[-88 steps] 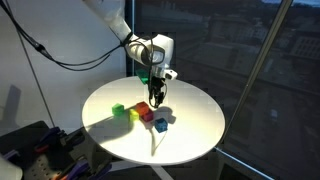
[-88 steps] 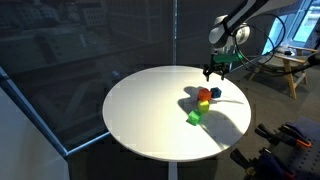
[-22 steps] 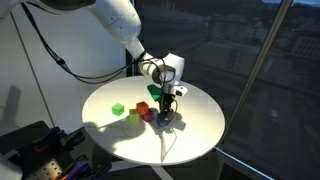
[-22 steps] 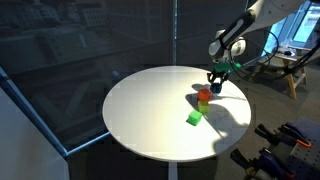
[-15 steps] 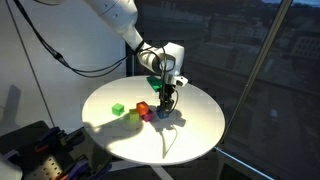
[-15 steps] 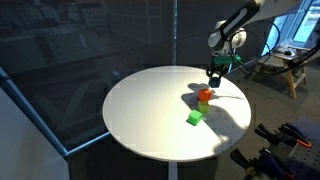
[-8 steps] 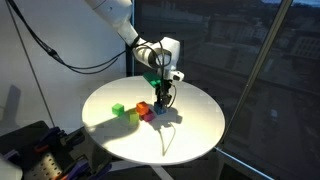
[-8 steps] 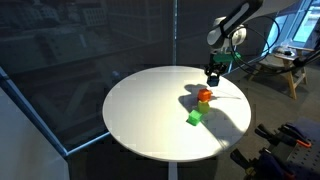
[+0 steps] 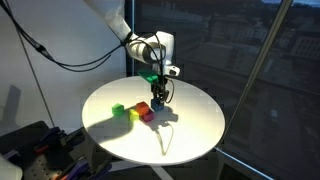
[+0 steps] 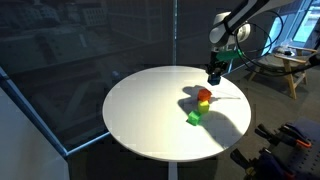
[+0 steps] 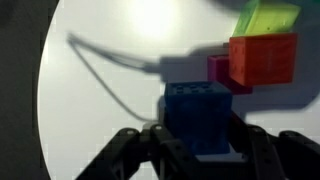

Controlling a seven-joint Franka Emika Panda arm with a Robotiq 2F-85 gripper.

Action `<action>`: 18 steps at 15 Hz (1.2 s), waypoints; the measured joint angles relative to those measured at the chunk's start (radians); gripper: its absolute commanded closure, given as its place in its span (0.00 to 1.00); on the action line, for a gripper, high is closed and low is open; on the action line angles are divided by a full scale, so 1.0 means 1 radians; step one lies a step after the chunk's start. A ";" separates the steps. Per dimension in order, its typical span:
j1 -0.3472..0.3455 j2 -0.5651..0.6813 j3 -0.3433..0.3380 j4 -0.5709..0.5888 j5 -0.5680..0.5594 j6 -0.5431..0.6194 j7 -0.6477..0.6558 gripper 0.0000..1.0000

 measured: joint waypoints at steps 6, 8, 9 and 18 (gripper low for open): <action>0.017 -0.075 0.006 -0.090 -0.053 0.062 -0.031 0.69; 0.018 -0.098 0.018 -0.116 -0.053 0.068 -0.052 0.69; 0.019 -0.110 0.026 -0.129 -0.053 0.070 -0.063 0.69; 0.049 -0.160 0.088 -0.207 -0.053 0.070 -0.108 0.69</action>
